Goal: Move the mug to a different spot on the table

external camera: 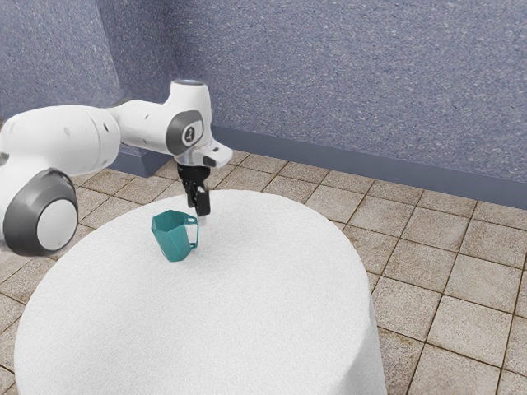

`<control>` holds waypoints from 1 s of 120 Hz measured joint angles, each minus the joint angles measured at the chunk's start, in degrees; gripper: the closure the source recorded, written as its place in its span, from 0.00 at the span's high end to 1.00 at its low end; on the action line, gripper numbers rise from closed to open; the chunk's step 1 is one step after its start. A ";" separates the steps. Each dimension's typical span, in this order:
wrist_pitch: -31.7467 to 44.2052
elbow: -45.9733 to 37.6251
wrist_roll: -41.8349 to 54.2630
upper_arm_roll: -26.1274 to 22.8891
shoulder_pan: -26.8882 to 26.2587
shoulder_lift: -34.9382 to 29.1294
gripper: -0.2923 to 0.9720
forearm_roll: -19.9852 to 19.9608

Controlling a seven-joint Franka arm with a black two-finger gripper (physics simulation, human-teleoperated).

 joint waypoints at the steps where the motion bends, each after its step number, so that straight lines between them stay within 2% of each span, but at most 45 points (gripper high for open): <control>1: 0.00 0.01 0.21 0.03 0.00 0.09 0.77 -0.02; 67: 0.11 1.08 9.42 -0.11 1.01 4.06 0.76 -0.73; 88: -0.59 0.85 10.92 -0.58 0.99 4.22 0.63 -0.53; 120: -5.05 1.02 12.47 -0.63 0.93 4.15 0.51 0.06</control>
